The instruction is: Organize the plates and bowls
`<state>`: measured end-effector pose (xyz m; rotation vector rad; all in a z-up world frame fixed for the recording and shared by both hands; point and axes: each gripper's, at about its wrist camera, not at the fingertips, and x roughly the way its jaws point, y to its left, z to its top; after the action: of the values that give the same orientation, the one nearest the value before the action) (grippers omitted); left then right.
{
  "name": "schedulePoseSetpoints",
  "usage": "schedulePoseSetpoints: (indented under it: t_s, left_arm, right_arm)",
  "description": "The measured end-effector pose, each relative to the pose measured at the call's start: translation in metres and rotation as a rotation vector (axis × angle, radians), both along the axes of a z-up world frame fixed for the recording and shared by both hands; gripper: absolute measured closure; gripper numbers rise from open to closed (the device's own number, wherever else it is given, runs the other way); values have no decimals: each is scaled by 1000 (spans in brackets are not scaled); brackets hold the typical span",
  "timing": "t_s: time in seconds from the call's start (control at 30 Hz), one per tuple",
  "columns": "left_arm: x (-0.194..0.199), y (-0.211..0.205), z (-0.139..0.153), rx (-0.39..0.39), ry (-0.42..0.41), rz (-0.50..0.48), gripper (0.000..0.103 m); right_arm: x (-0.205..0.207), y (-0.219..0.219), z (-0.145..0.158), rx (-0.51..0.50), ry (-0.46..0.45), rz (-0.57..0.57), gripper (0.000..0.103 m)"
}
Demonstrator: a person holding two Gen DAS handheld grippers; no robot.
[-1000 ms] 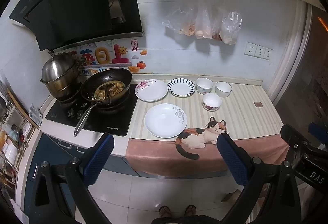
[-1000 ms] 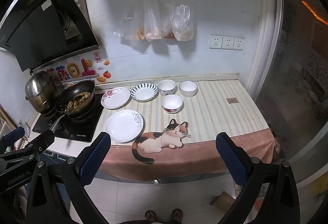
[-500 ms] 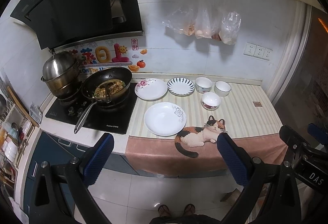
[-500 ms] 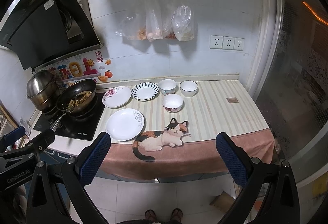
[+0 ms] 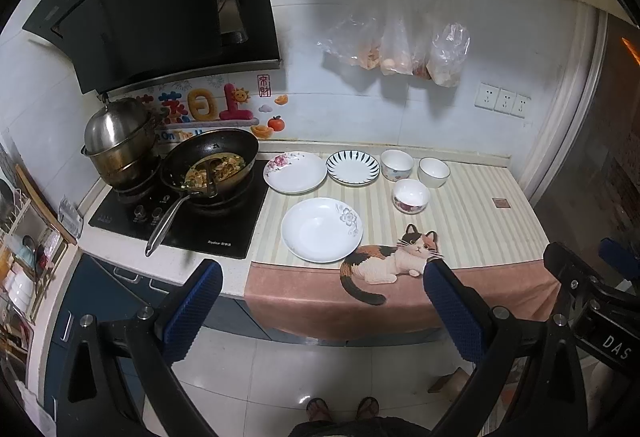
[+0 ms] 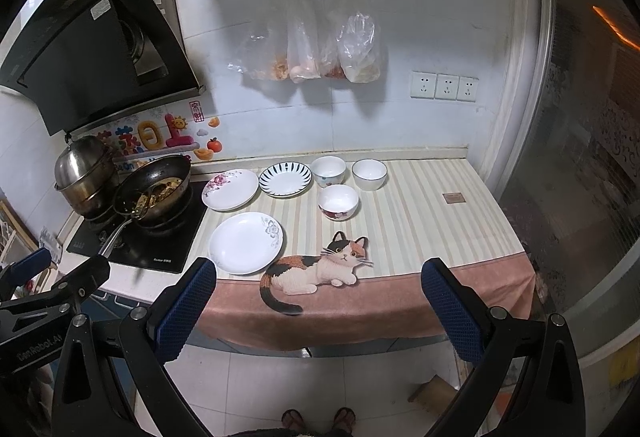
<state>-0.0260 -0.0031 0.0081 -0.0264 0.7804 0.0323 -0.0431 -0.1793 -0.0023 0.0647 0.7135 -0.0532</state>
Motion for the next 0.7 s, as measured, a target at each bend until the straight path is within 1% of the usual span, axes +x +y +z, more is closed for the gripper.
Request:
schedulePoseSetpoints:
  t_s: [0.7]
  left_arm:
    - [-6,5,-1,0,-5,3,0]
  right_arm:
    - [3,4,-3,9,0,9,0]
